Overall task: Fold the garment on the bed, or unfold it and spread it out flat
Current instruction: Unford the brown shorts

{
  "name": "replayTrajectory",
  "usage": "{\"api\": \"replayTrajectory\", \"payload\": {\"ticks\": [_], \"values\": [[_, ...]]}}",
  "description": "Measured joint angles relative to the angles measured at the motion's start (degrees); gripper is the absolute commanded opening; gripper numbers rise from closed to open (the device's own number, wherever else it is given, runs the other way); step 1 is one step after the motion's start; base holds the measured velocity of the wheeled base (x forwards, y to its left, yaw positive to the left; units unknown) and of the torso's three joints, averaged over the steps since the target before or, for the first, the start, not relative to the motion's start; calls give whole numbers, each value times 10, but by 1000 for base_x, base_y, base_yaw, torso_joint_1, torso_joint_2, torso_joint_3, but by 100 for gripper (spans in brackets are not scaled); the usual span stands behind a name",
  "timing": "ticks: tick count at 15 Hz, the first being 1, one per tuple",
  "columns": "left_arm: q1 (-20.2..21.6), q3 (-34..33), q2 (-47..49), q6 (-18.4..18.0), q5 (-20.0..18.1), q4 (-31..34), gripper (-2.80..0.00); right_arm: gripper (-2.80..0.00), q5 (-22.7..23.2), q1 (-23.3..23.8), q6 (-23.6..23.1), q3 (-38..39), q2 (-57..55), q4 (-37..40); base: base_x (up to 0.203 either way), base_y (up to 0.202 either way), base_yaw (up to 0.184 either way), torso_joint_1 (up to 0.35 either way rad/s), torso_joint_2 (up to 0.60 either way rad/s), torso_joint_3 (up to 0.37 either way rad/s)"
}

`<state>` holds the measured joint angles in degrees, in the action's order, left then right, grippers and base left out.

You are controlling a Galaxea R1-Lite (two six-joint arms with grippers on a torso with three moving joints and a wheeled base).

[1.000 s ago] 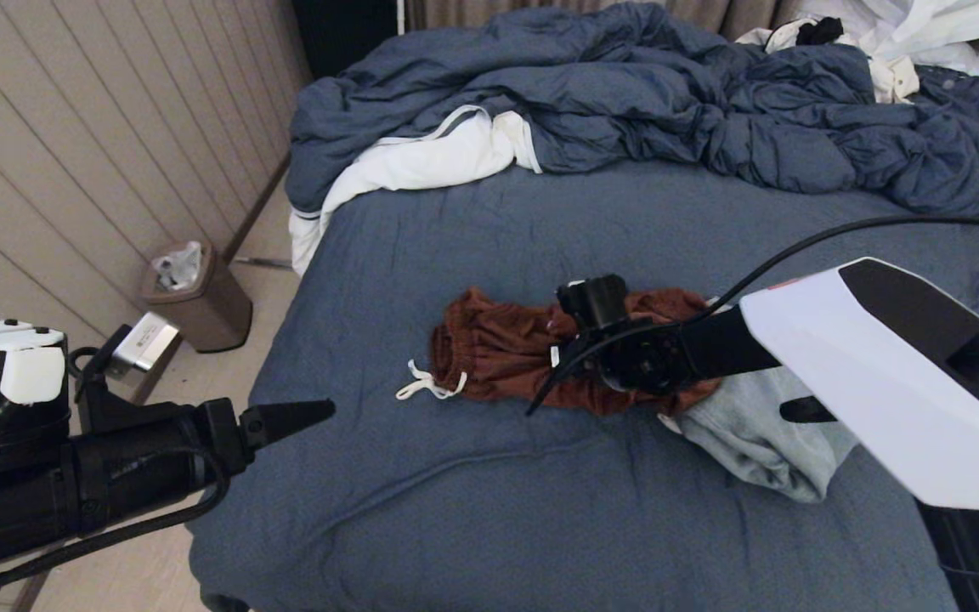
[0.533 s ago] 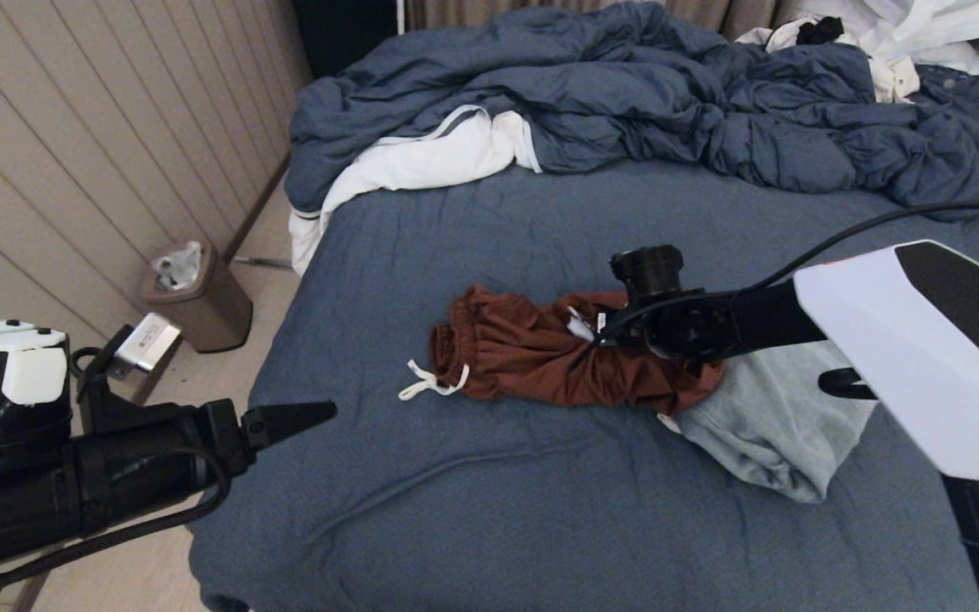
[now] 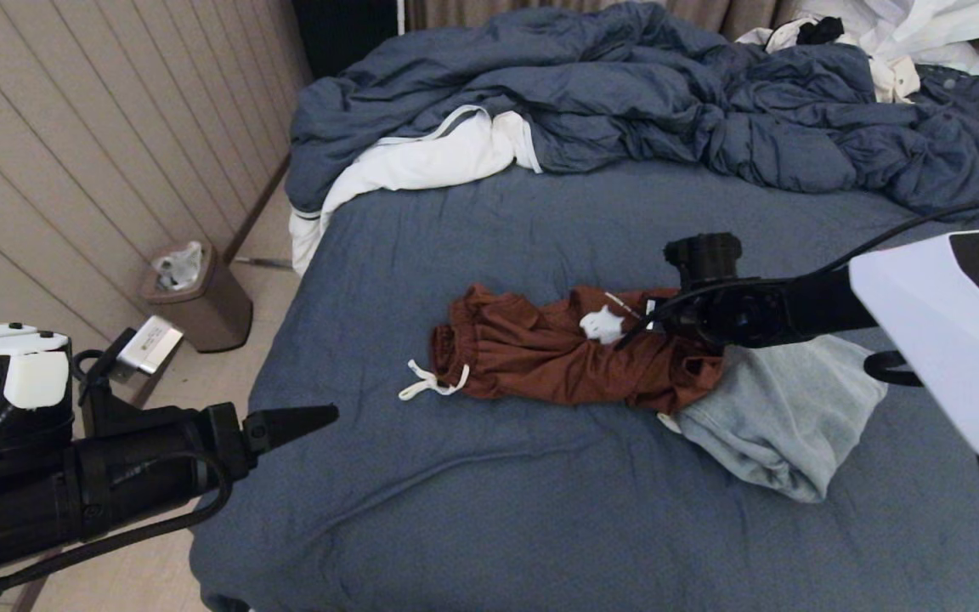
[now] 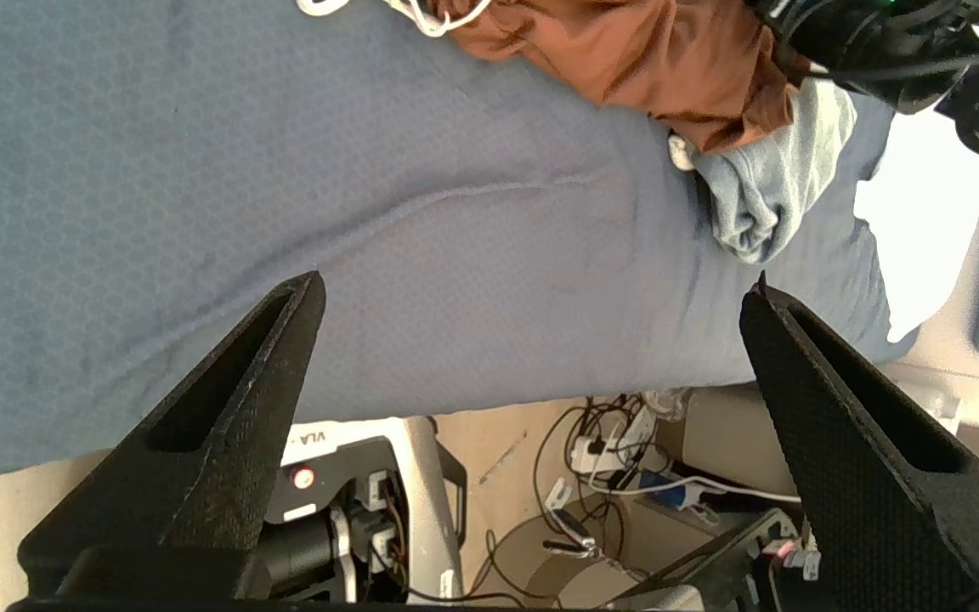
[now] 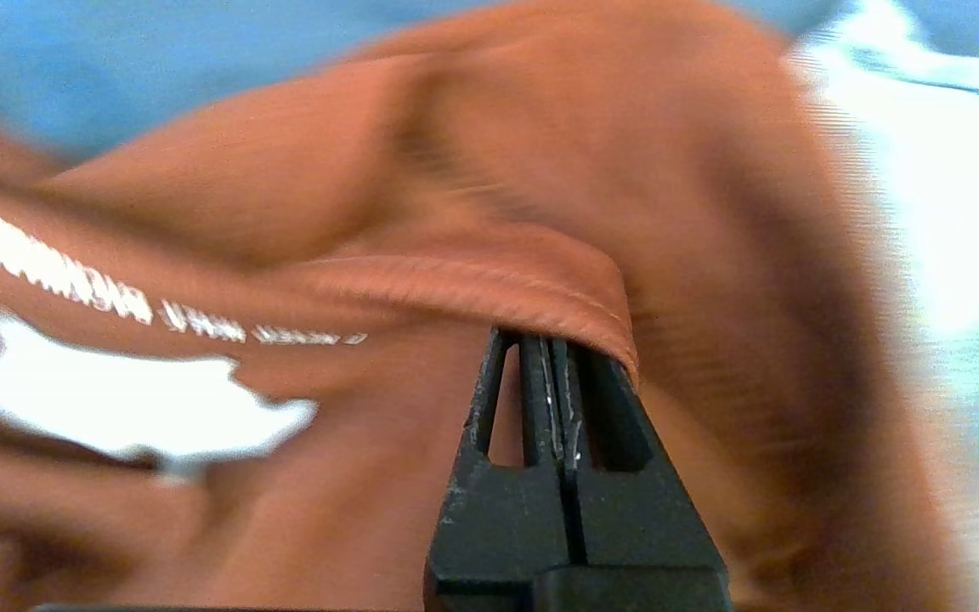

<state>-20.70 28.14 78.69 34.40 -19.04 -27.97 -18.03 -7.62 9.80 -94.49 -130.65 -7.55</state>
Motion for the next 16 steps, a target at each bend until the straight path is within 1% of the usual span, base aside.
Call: {"api": "replayTrajectory", "payload": {"ticks": [5, 7, 10, 13, 16], "values": [[-6, -1, 0, 0, 0, 0, 0, -280, 33, 97, -4, 25, 13, -2, 0, 0, 0, 0, 0, 0], [-6, -1, 2, 0, 0, 0, 0, -280, 48, 123, -6, 51, 32, -4, 0, 0, 0, 0, 0, 0], [-7, -1, 9, 0, 1, -4, 0, -280, 67, 133, -4, 91, 63, -5, 0, 0, 0, 0, 0, 0], [-7, -3, 12, 0, 2, -11, 0, -280, 71, 122, 3, 109, 87, -6, 0, 0, 0, 0, 0, 0], [-7, -2, 13, -1, 2, -10, 0, -280, 96, 113, 21, 116, 123, -5, 0, 0, 0, 0, 0, 0]]}}
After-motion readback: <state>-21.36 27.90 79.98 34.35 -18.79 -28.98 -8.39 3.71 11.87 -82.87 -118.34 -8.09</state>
